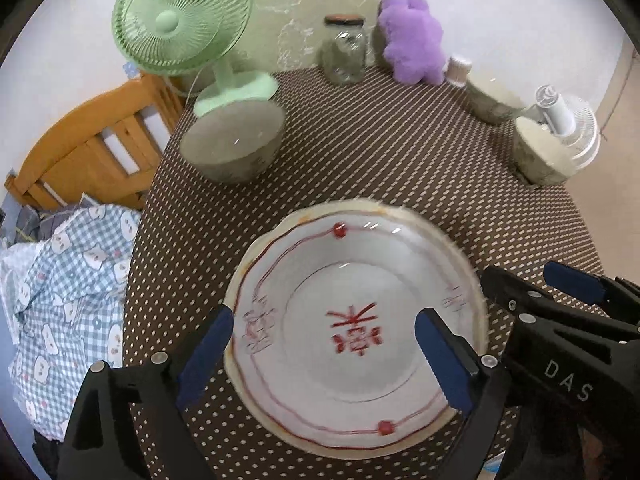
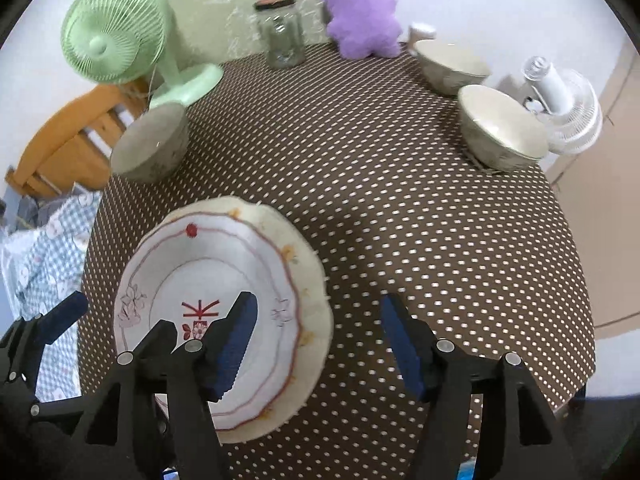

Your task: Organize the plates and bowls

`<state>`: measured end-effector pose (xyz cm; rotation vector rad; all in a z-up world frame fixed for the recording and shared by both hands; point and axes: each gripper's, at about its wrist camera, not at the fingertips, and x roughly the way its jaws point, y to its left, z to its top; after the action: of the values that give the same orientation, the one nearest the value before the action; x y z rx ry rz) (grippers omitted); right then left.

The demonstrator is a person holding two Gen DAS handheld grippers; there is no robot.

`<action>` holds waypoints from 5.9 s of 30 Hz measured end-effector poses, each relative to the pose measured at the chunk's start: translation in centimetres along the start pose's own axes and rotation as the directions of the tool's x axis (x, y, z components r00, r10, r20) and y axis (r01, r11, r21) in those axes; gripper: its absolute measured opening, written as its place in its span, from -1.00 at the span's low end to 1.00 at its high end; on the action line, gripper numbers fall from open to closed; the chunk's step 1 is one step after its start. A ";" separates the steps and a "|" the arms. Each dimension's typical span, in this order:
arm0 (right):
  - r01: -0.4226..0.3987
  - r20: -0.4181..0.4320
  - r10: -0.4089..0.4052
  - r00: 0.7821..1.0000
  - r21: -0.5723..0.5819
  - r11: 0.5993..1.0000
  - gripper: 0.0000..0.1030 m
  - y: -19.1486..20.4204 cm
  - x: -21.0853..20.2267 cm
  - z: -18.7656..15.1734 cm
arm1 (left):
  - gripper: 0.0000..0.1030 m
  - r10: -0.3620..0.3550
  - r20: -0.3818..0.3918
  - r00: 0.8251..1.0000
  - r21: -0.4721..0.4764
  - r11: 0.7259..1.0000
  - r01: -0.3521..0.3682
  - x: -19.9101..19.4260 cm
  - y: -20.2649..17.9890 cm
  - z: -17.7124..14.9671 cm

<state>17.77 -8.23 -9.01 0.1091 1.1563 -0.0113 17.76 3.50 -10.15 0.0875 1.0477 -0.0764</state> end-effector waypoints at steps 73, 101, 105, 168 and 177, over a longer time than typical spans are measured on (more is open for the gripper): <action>-0.083 -0.028 0.081 0.996 -0.073 0.994 -0.58 -27.5 12.0 17.6 | -0.64 -0.020 -0.055 0.998 -0.154 0.988 0.011 14.7 -24.9 15.9; -0.097 0.000 0.097 0.995 -0.089 0.991 -0.67 -22.6 4.8 12.4 | -0.75 -0.029 -0.004 1.000 -0.115 0.993 0.028 6.8 -20.4 10.7; -0.102 0.003 0.103 0.995 -0.089 0.991 -0.67 -20.8 3.6 10.6 | -0.75 -0.026 -0.001 1.000 -0.122 0.992 0.026 5.7 -19.1 9.4; -0.003 0.059 -0.001 0.998 0.070 0.998 0.23 -16.2 -5.5 2.2 | 0.49 -0.121 0.042 0.992 -0.040 0.992 0.122 -2.7 -12.5 4.7; 0.024 0.134 -0.030 0.991 0.046 0.999 0.23 -17.3 -8.0 4.4 | 0.52 -0.096 0.065 0.993 -0.039 0.994 0.098 -3.8 -14.1 6.9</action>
<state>17.43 -26.20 -1.38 0.1306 1.0226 -0.0676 20.33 -11.21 -3.92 -0.0041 0.9897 -0.1441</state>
